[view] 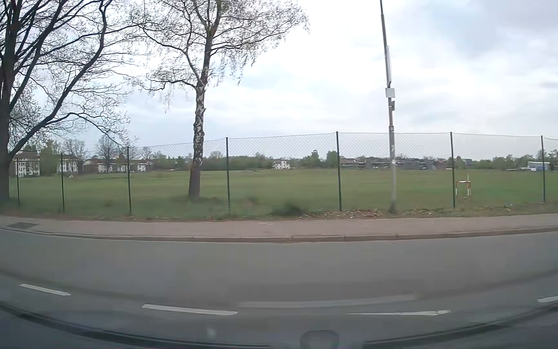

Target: Follow the waypoints while adhering to traffic rules and regulations

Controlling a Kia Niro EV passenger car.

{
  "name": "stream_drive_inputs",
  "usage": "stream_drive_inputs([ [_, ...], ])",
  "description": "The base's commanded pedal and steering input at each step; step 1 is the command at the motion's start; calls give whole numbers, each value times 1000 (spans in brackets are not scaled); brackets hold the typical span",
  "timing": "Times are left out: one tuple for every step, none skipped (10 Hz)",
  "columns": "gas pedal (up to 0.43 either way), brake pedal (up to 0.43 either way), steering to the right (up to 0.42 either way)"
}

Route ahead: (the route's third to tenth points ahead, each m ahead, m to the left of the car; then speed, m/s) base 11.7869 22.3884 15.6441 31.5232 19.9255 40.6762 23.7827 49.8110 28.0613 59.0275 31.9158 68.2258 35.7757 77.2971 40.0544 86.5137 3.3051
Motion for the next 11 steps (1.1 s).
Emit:
stream_drive_inputs([
  [228, 0, -491],
  [220, 0, -500],
  [220, 0, -514],
  [209, 0, -532],
  [209, 0, -550],
  [209, 0, -559],
  [209, 0, -564],
  [209, 0, -567],
  [197, 0, -568],
  [197, 0, -567],
  [197, 0, -564],
])
